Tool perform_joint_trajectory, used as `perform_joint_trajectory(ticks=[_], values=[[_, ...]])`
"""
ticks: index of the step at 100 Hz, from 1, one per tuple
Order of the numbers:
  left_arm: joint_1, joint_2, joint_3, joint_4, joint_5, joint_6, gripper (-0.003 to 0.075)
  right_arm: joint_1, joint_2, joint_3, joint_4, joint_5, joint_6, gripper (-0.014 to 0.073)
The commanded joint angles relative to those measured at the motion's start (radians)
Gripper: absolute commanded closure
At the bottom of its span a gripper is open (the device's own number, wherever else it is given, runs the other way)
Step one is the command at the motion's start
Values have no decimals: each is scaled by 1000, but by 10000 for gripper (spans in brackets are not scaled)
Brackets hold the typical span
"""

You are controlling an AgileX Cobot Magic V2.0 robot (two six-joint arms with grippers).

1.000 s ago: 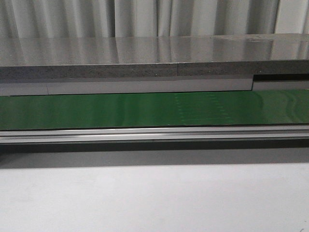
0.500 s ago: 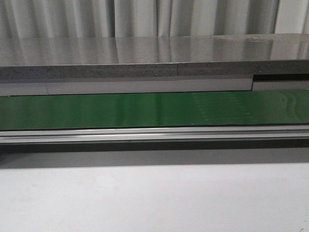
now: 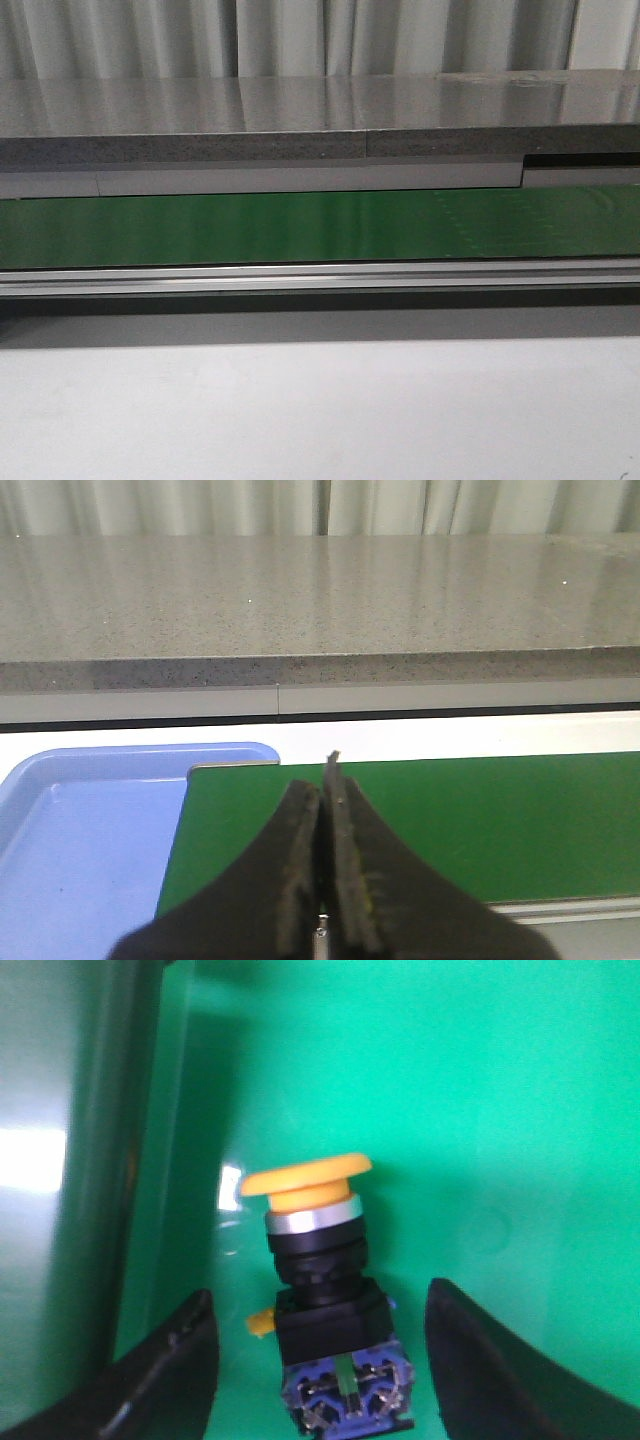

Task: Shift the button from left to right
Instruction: 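Carry the switch over the green tray and lower it, then open the right gripper to release the switch into the green tray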

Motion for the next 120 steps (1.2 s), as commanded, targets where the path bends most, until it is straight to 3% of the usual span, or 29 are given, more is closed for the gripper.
perform_joint_trajectory(ticks=[1, 14, 36, 71, 91, 120], values=[[-8, 4, -28, -9, -79, -1, 740, -9, -85, -32, 11, -46, 12, 139], [-8, 4, -28, -9, -79, -1, 740, -9, -131, -32, 19, -72, 44, 139], [-8, 4, -28, -9, -79, -1, 740, 22, -206, -32, 164, -80, 44, 139], [-8, 4, -28, -9, -79, -1, 740, 169, -344, -31, 292, -84, 61, 139], [-8, 4, -28, -9, -79, -1, 740, 262, -440, -31, 244, -102, 148, 139], [-8, 4, -28, -9, -79, -1, 740, 365, -573, -10, -2, -103, 383, 139]])
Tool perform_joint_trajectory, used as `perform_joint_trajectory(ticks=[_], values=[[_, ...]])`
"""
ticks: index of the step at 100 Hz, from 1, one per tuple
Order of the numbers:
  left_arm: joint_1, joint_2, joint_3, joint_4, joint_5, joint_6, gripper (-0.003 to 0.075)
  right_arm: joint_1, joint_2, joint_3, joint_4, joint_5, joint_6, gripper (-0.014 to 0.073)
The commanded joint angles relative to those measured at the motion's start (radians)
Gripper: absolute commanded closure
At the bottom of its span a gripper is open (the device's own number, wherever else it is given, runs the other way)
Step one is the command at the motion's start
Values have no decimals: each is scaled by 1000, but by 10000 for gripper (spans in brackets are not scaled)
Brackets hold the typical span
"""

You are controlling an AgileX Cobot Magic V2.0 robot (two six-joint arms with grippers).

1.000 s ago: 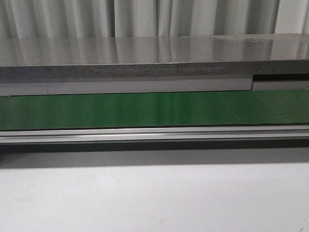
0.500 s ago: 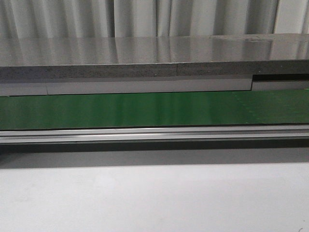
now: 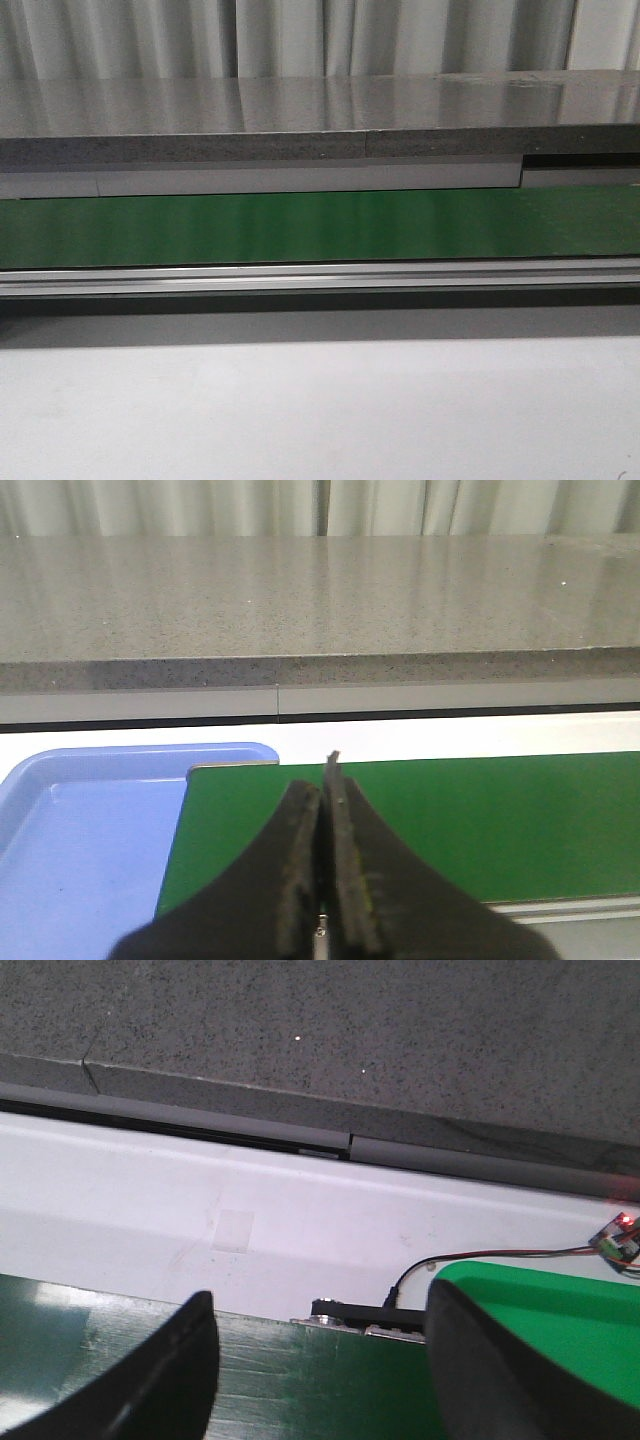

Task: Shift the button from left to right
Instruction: 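Open the right gripper to release the switch into the green tray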

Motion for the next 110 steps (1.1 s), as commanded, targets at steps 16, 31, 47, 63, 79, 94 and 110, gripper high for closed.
perform_joint_trajectory(ticks=[16, 31, 47, 63, 79, 94, 110], values=[[-8, 4, -28, -9, -79, -1, 740, 97, -160, 86, -172, -88, 155, 139], [-8, 4, -28, -9, -79, -1, 740, 130, -273, 225, -185, -156, 168, 139], [-8, 4, -28, -9, -79, -1, 740, 132, -433, 420, -184, -258, 168, 139], [-8, 4, -28, -9, -79, -1, 740, 132, -605, 597, -161, -276, 168, 139], [-8, 4, -28, -9, -79, -1, 740, 132, -775, 737, -129, -258, 168, 139], [-8, 4, -28, -9, -79, -1, 740, 132, -913, 795, -113, -239, 168, 139], [-8, 4, -28, -9, -79, -1, 740, 132, -992, 809, -113, -155, 168, 139]])
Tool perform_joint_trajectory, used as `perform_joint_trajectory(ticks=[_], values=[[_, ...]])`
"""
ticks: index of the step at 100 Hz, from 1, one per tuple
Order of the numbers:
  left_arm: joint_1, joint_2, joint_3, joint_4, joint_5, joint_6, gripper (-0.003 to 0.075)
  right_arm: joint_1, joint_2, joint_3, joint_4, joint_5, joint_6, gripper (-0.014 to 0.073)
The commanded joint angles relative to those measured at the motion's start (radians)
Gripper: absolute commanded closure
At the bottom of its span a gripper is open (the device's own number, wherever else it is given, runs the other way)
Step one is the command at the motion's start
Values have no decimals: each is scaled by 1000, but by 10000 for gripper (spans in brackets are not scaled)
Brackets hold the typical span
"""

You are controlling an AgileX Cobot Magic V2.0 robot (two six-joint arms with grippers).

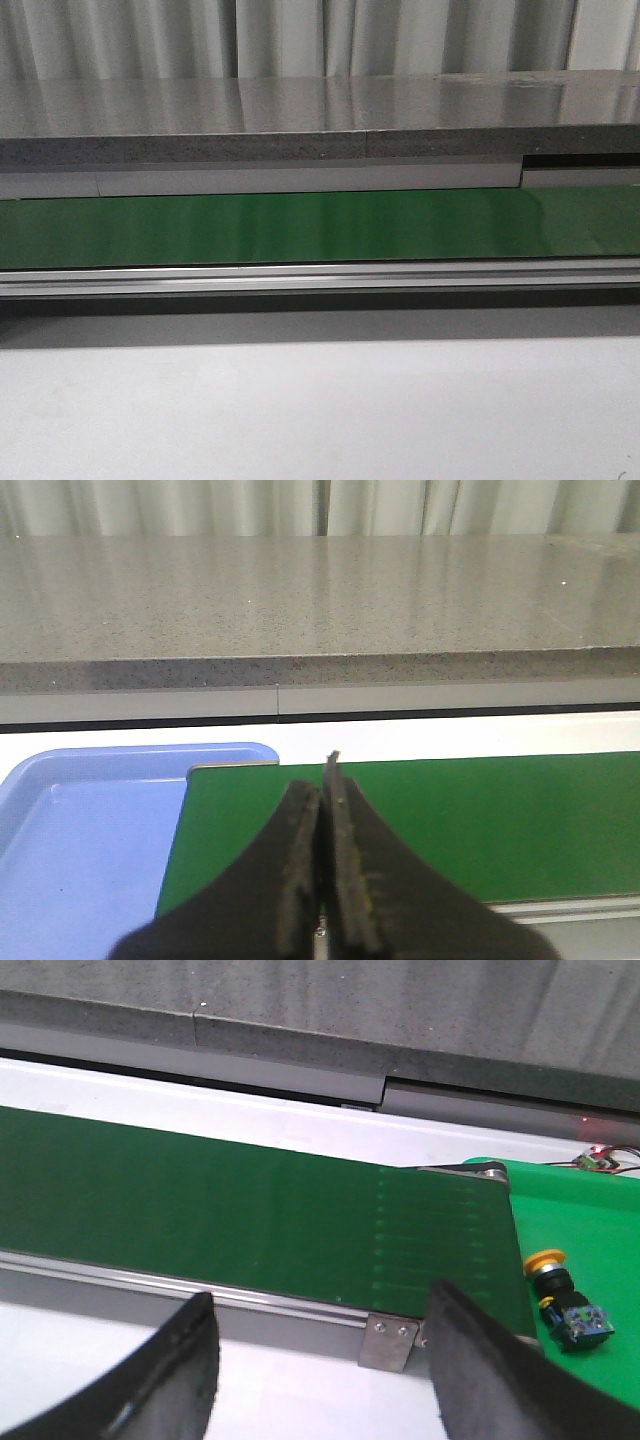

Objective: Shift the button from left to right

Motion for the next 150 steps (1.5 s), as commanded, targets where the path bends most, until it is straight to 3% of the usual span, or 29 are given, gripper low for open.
perform_joint_trajectory(ticks=[1, 14, 21, 48, 150], values=[[-8, 4, -28, -9, -79, -1, 740, 0, -26, -23, 13, -21, 2, 139], [-8, 4, -28, -9, -79, -1, 740, 0, -32, -23, 13, 11, 2, 142], [-8, 4, -28, -9, -79, -1, 740, 0, -32, -23, 13, 11, 2, 191], [-8, 4, -28, -9, -79, -1, 740, 0, -32, -23, 13, 5, 2, 669], [-8, 4, -28, -9, -79, -1, 740, 25, -47, -12, -18, -31, 15, 662]])
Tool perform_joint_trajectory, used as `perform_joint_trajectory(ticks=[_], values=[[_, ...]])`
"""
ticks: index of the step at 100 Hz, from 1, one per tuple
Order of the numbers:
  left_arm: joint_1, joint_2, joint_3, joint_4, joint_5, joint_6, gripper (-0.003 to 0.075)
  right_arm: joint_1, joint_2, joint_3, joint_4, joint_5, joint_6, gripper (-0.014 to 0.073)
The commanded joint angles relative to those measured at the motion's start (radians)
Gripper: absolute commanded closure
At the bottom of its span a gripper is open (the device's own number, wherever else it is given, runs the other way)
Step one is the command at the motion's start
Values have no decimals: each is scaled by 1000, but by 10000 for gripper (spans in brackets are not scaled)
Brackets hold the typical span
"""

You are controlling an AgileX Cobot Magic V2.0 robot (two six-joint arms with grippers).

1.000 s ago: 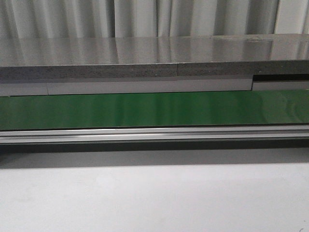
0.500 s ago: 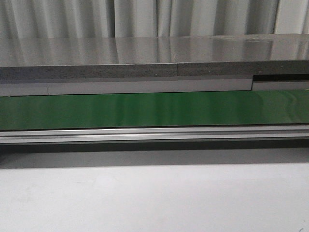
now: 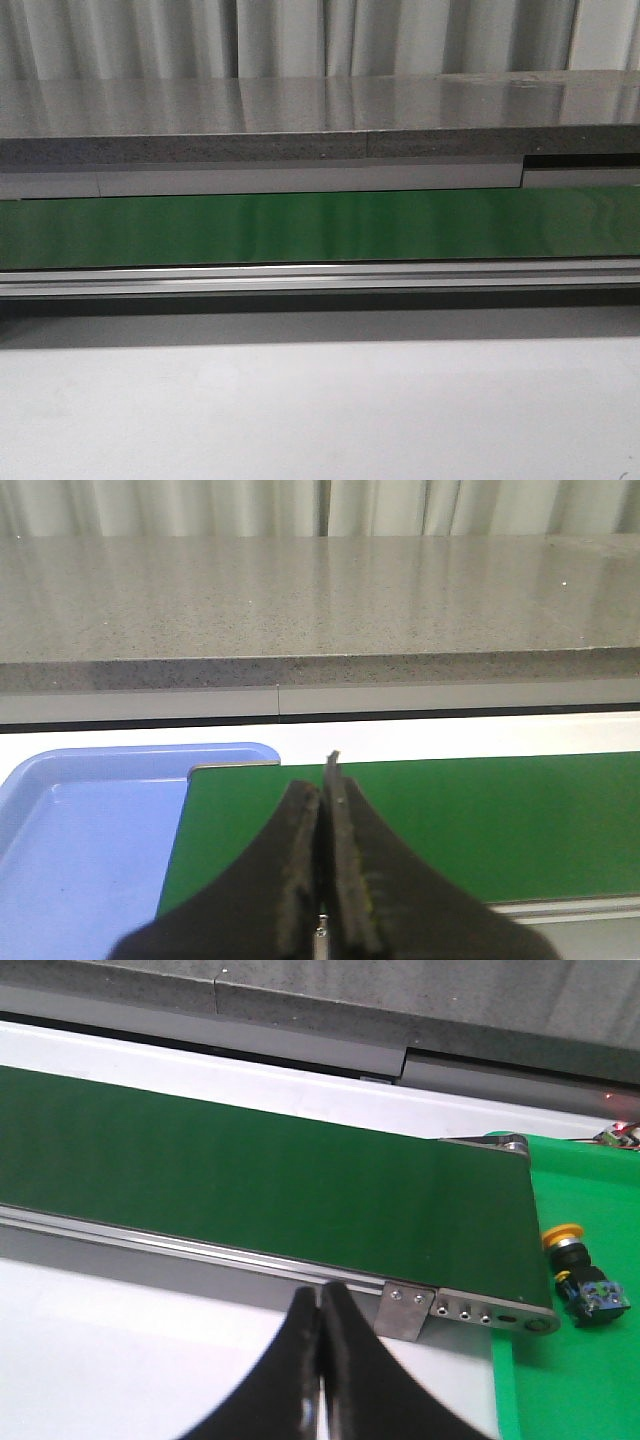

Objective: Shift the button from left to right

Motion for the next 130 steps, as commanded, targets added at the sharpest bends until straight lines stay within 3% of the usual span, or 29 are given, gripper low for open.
perform_joint_trajectory(ticks=[1, 39, 78, 130], values=[[-8, 4, -28, -9, -79, -1, 740, 19, -12, -13, -16, -107, 16, 662], [-8, 4, -28, -9, -79, -1, 740, 159, -231, 270, -245, -351, 343, 662], [-8, 4, -28, -9, -79, -1, 740, 158, -459, 498, -215, -440, 348, 662], [-8, 4, -28, -9, -78, -1, 740, 71, -457, 501, -212, -436, 348, 662]])
